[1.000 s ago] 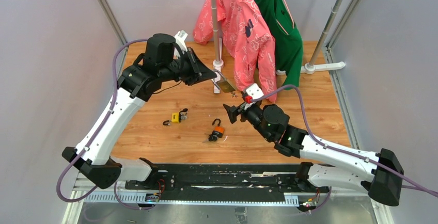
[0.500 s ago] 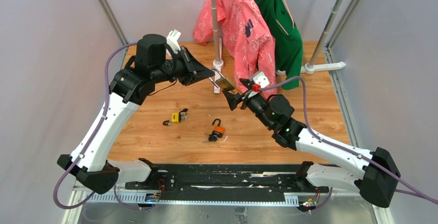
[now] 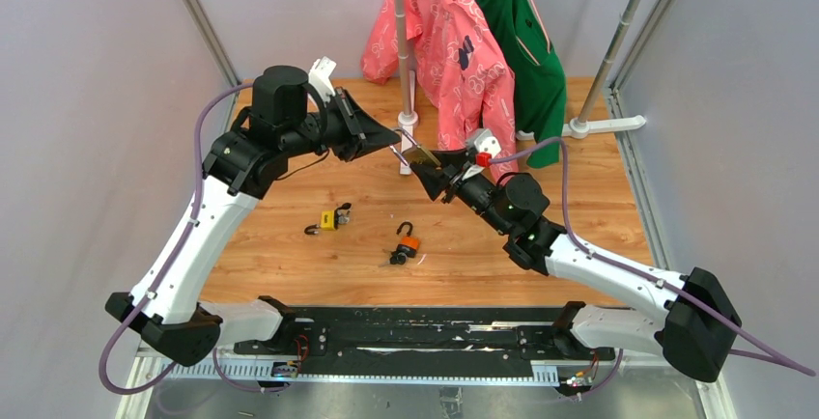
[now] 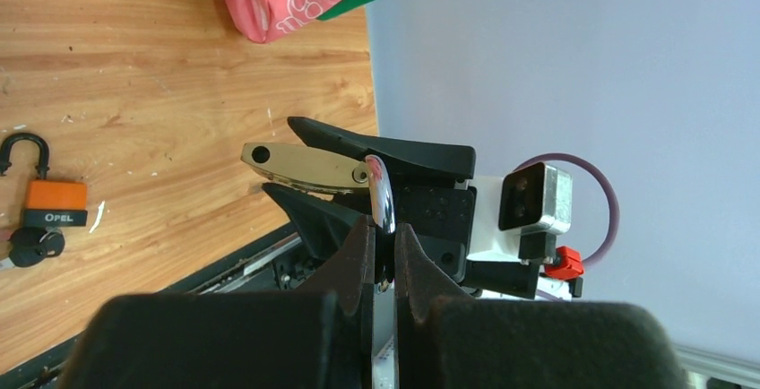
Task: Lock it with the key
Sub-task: Pick up the lock from the center of the board.
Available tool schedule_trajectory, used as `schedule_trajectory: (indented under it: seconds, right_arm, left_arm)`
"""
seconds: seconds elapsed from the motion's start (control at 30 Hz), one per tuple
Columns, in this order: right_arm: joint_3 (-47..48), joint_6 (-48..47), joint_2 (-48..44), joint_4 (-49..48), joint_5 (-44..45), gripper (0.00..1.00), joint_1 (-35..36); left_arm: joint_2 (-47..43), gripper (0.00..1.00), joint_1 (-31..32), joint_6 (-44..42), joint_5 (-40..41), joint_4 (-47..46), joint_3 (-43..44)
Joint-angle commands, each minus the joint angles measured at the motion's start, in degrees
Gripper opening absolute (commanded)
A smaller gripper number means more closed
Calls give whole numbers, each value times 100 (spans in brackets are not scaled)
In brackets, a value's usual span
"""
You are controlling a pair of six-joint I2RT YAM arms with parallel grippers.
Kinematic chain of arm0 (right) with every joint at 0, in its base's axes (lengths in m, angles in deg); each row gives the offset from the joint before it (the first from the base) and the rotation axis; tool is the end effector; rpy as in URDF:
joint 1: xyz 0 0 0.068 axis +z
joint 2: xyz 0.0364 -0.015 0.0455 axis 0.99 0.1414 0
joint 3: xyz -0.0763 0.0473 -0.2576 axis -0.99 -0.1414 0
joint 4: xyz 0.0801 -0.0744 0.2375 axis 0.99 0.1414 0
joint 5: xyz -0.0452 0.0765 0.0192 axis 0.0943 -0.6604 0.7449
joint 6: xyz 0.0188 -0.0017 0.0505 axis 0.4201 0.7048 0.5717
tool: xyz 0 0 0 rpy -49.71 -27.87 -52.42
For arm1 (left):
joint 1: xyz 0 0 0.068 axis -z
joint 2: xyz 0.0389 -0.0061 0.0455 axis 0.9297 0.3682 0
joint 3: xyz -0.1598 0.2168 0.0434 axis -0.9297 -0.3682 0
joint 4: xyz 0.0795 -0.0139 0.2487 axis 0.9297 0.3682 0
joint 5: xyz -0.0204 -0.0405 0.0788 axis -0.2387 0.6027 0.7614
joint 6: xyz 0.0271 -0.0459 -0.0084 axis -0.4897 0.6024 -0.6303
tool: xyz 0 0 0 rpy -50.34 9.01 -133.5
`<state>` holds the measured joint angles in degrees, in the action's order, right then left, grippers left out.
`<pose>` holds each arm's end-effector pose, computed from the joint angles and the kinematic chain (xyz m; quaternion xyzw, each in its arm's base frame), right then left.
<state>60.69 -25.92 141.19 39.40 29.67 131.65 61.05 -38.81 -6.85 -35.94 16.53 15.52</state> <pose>0.1645 0.1958 0.3400 -0.2342 0.5372 0.3762 0.7176 0.2006 -0.1294 0.4670 -0.1093 0.8115 -0.5031 0.2764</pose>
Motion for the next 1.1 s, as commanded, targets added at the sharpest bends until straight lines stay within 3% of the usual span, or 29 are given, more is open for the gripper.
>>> schedule_trajectory:
  seconds: [0.0, 0.27, 0.47, 0.5, 0.6, 0.67, 0.73, 0.8, 0.93, 1.07]
  right_arm:
    - [203, 149, -15, -356, -201, 45, -99]
    - [369, 378, 99, -362, -637, 0, -200]
    - [1109, 1374, -144, 1288, -1385, 0, -668]
    - [1307, 1459, -147, 1559, -1647, 0, -772]
    - [2154, 1646, 1, 3155, -2431, 0, -1114]
    - [2603, 1757, 122, 3622, -3060, 0, -1316]
    - [2746, 1884, 157, 3805, -3639, 0, -1471]
    - [2966, 2040, 204, 4018, -4190, 0, -1633]
    - [3572, 1838, 397, 5006, -5070, 0, -1737]
    - [3953, 1681, 490, 5613, -5657, 0, -1805]
  left_arm:
    - [-245, 0, -73, 186, -296, -702, -17]
    - [-276, 0, -147, 151, -314, -731, -100]
    - [-408, 0, -323, -147, -478, -747, -283]
    - [-436, 3, -352, -226, -542, -794, -349]
    - [-499, 33, -405, -590, -988, -966, -536]
    - [-540, 55, -418, -905, -1359, -1303, -729]
    - [-578, 67, -434, -1175, -1681, -1546, -840]
    - [-615, 73, -474, -1499, -1762, -1606, -906]
    - [-721, 76, -670, -1867, -2055, -1773, -1029]
    - [-832, 79, -743, -2889, -2203, -1441, -937]
